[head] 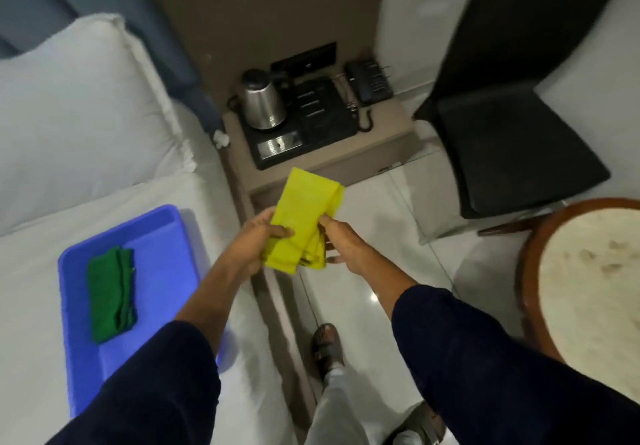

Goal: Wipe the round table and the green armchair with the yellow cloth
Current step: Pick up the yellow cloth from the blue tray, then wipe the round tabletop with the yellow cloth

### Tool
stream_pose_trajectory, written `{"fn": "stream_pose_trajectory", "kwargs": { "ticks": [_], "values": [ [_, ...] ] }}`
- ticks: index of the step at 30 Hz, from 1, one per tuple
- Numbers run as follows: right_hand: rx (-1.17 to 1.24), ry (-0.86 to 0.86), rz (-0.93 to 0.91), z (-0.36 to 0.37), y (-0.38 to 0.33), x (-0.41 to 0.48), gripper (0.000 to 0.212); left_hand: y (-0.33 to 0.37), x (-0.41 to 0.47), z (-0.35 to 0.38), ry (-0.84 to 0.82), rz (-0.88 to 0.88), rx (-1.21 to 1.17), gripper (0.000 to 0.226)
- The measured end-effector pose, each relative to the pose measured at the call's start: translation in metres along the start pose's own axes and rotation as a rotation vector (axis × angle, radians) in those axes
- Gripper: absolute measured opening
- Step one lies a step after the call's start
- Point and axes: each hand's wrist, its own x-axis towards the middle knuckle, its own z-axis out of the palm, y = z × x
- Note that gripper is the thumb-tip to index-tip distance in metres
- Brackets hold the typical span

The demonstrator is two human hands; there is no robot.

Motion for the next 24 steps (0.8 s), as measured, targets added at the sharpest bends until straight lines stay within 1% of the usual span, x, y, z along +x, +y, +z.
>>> {"fn": "stream_pose_trajectory", "kwargs": {
  "ticks": [2, 4, 5, 7, 9, 10, 11, 13, 14, 16, 17, 19, 20, 22, 24],
  "values": [
    [0.253, 0.094, -0.015, -0.054, 0.017, -0.024, 0.053, -0.006, -0.003, 0.055, -0.123, -0.031, 0.052, 0.054],
    [0.406, 0.2, -0.056, -0.111, 0.042, -0.054, 0.056, -0.016, -0.01, 0.117, -0.229, -0.061, 0.148, 0.058],
    [0.453, 0.249, -0.078, -0.141, 0.057, -0.074, 0.052, -0.023, -0.014, 0.15, -0.283, -0.075, 0.202, 0.059],
    [0.514, 0.343, -0.155, -0.19, 0.088, -0.108, 0.035, -0.037, -0.02, 0.21, -0.366, -0.096, 0.316, 0.055],
    [0.534, 0.496, -0.236, -0.242, 0.133, -0.137, 0.016, -0.057, -0.03, 0.281, -0.479, -0.111, 0.426, 0.057],
    [0.538, 0.565, -0.255, -0.265, 0.155, -0.15, 0.019, -0.069, -0.036, 0.315, -0.523, -0.128, 0.459, 0.059],
    [0.544, 0.623, -0.253, -0.287, 0.176, -0.162, 0.03, -0.081, -0.041, 0.347, -0.564, -0.143, 0.495, 0.058],
    [0.509, 0.716, -0.166, -0.317, 0.214, -0.18, 0.053, -0.11, -0.052, 0.395, -0.628, -0.171, 0.59, 0.053],
    [0.489, 0.747, -0.118, -0.33, 0.236, -0.189, 0.056, -0.125, -0.058, 0.417, -0.656, -0.19, 0.632, 0.05],
    [0.477, 0.783, -0.049, -0.351, 0.277, -0.202, 0.051, -0.156, -0.066, 0.454, -0.692, -0.22, 0.709, 0.048],
    [0.476, 0.793, -0.018, -0.357, 0.293, -0.206, 0.049, -0.168, -0.068, 0.468, -0.704, -0.216, 0.747, 0.049],
    [0.492, 0.832, 0.039, -0.372, 0.324, -0.213, 0.053, -0.197, -0.065, 0.498, -0.748, -0.17, 0.816, 0.053],
    [0.491, 0.876, 0.046, -0.379, 0.34, -0.213, 0.057, -0.213, -0.062, 0.513, -0.769, -0.147, 0.867, 0.056],
    [0.456, 1.017, 0.031, -0.392, 0.37, -0.212, 0.062, -0.241, -0.056, 0.543, -0.819, -0.109, 1.024, 0.063],
    [0.444, 1.131, 0.043, -0.413, 0.401, -0.207, 0.062, -0.275, -0.047, 0.574, -0.891, 0.0, 1.188, 0.063]
  ]
}}
